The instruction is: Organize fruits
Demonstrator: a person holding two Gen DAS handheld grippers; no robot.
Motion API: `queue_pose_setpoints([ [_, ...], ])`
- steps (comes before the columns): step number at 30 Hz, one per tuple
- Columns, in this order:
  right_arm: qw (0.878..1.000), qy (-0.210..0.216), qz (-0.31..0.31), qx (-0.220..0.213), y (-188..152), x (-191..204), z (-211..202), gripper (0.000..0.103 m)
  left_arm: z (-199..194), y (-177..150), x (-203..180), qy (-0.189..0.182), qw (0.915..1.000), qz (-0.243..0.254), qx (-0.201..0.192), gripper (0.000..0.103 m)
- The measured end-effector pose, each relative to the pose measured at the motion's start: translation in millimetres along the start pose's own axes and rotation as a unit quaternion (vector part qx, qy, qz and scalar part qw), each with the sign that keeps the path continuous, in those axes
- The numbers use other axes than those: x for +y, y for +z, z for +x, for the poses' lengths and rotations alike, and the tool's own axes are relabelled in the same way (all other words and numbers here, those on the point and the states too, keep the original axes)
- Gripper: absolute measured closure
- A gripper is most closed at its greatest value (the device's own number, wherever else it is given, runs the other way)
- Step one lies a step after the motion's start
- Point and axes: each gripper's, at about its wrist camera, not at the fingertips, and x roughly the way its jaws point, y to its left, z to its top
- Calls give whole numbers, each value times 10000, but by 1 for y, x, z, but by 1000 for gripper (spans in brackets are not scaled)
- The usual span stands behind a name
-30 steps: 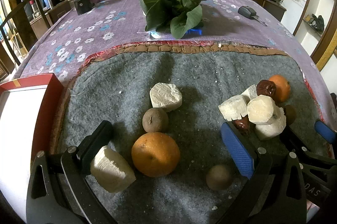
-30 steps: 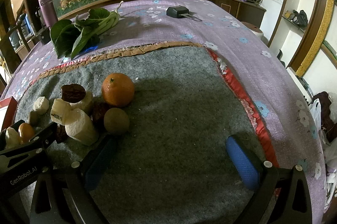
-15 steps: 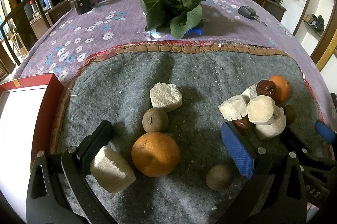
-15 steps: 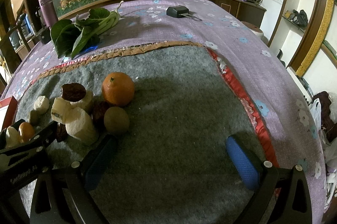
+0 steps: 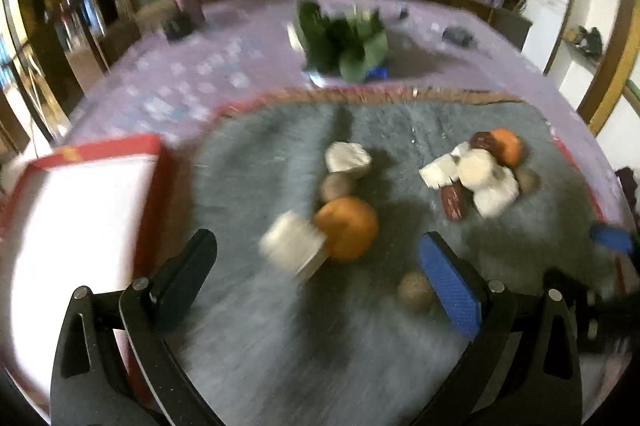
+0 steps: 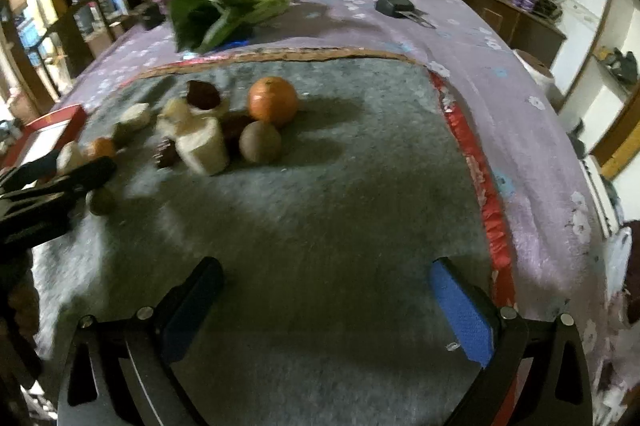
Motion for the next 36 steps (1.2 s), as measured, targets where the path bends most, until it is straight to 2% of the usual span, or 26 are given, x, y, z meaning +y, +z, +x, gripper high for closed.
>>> queue_pose_setpoints([
  [3,9991,281,79,-307,-3,3,-13,0,-38,-21,13,6,9993,161,-324,1],
  [8,9947,778,144,-657,10,23,-21,1,-63,-42,34,70,9984,237,-508,1],
  [9,9951,753,185,-614,15,27,-17,4,-63,-43,36,89,9984,253,-494,1],
  [10,9955,730,209,-575,19,31,-12,14,-62,-43,38,125,9985,254,-465,1],
  [13,9949,874,417,-273,30,36,8,33,-58,-41,42,162,9988,240,-400,1],
  [14,9943,928,486,-182,31,35,12,34,-58,-40,42,106,9988,256,-395,1],
  [16,9959,746,436,-285,36,41,16,38,-58,-39,40,-47,9988,292,-395,1],
  [21,9989,342,132,-291,44,60,26,40,-45,-29,42,88,9990,270,-359,1],
  [23,9992,135,20,-375,45,62,28,48,-37,-23,43,51,9993,250,-277,2],
  [25,9990,118,28,-437,47,59,28,60,-27,-17,44,21,9996,208,-199,5],
  [28,9974,500,170,-499,47,52,26,75,-15,-10,42,-12,9998,203,-60,9],
  [36,9898,1276,381,-513,31,32,15,76,4,-1,33,-141,9993,340,69,22],
])
